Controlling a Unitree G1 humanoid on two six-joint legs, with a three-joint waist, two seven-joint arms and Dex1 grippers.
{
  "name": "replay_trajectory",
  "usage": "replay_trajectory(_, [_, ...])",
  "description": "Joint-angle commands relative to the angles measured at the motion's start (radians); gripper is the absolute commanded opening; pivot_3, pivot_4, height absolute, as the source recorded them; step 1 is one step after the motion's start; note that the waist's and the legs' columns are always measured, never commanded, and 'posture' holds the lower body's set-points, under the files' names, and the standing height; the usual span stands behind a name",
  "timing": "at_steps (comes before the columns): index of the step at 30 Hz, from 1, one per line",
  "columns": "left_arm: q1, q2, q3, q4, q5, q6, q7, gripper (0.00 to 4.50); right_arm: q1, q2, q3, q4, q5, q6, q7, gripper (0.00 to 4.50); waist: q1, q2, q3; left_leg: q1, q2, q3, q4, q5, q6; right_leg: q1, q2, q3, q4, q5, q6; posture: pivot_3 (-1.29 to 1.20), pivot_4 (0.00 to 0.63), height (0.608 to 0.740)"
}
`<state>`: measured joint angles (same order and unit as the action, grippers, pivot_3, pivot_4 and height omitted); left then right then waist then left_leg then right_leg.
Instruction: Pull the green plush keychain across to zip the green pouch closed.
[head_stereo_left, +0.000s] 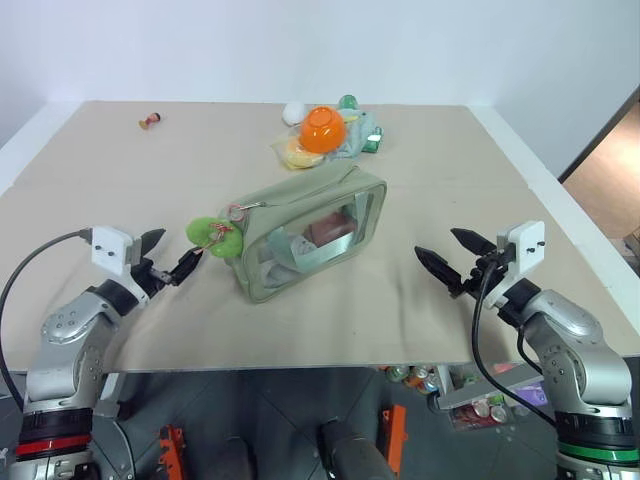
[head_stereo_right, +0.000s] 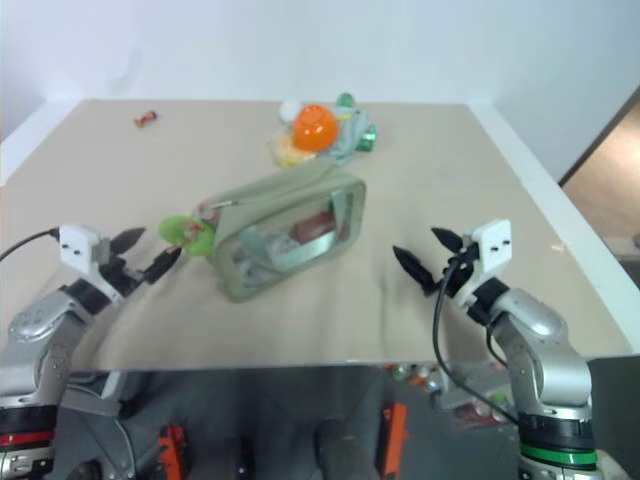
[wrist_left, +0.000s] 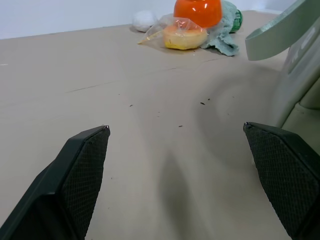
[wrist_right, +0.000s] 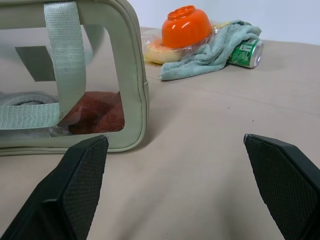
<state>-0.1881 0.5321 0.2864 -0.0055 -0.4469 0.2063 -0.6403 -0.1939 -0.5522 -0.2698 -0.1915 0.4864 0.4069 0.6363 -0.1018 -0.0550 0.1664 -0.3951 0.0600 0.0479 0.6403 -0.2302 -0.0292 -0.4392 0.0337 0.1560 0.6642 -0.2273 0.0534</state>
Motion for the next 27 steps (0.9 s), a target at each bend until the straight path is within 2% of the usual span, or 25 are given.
replay_trajectory(1, [-0.015, 0.034, 0.047, -0.003, -0.025, -0.002, -0.021, 4.45, -0.006, -0.016, -0.024, -0.007, 0.008, -0.024, 0.014, 4.5, 0.0, 0.0, 0.0, 0.0, 0.0, 0.0, 0.0, 0.0, 0.0, 0.0, 0.0, 0.0, 0.0, 0.0, 0.0, 0.0, 0.15, 0.74])
replay_trajectory(4, [-0.001, 0.071, 0.054, -0.028, -0.055, 0.011, -0.081, 4.45, -0.009, -0.016, -0.023, 0.0, 0.003, -0.03, 0.019, 4.5, 0.0, 0.0, 0.0, 0.0, 0.0, 0.0, 0.0, 0.0, 0.0, 0.0, 0.0, 0.0, 0.0, 0.0, 0.0, 0.0, 0.15, 0.74])
replay_trajectory(7, [0.032, 0.144, 0.064, -0.084, -0.131, 0.067, -0.208, 4.45, -0.015, -0.019, -0.022, 0.008, -0.001, -0.037, 0.023, 4.5, -0.001, 0.0, 0.0, 0.0, 0.0, 0.0, 0.0, 0.0, 0.0, 0.0, 0.0, 0.0, 0.0, 0.0, -0.001, 0.0, 0.15, 0.74])
replay_trajectory(11, [0.044, 0.23, 0.038, -0.101, -0.138, 0.091, -0.318, 4.45, -0.026, -0.024, -0.019, 0.022, -0.005, -0.047, 0.026, 4.5, -0.001, 0.0, 0.0, 0.0, 0.0, 0.0, 0.0, 0.0, 0.0, -0.001, -0.001, -0.001, 0.0, -0.002, -0.001, 0.0, 0.15, 0.74])
replay_trajectory(19, [-0.015, 0.253, -0.017, -0.247, -0.256, 0.243, -0.383, 4.45, -0.041, -0.032, -0.017, 0.037, -0.009, -0.055, 0.04, 4.5, -0.001, 0.001, 0.0, -0.001, -0.001, 0.0, 0.0, 0.0, 0.0, 0.0, -0.002, -0.001, 0.0, -0.002, -0.001, 0.0, 0.15, 0.74])
replay_trajectory(22, [-0.1, 0.252, -0.023, -0.321, -0.334, 0.327, -0.351, 4.45, -0.043, -0.036, -0.025, 0.034, -0.006, -0.057, 0.044, 4.5, 0.0, 0.001, 0.0, -0.001, -0.001, -0.001, 0.0, 0.0, 0.0, -0.001, -0.002, -0.002, 0.0, -0.002, -0.001, 0.0, 0.15, 0.74])
replay_trajectory(27, [-0.158, 0.257, -0.04, -0.335, -0.335, 0.365, -0.34, 4.45, -0.06, -0.053, -0.012, 0.045, -0.001, -0.07, 0.091, 4.5, -0.002, 0.004, 0.0, -0.002, -0.002, -0.004, 0.0, 0.0, 0.0, 0.0, -0.002, -0.004, 0.0, -0.002, 0.0, 0.0, 0.15, 0.74])
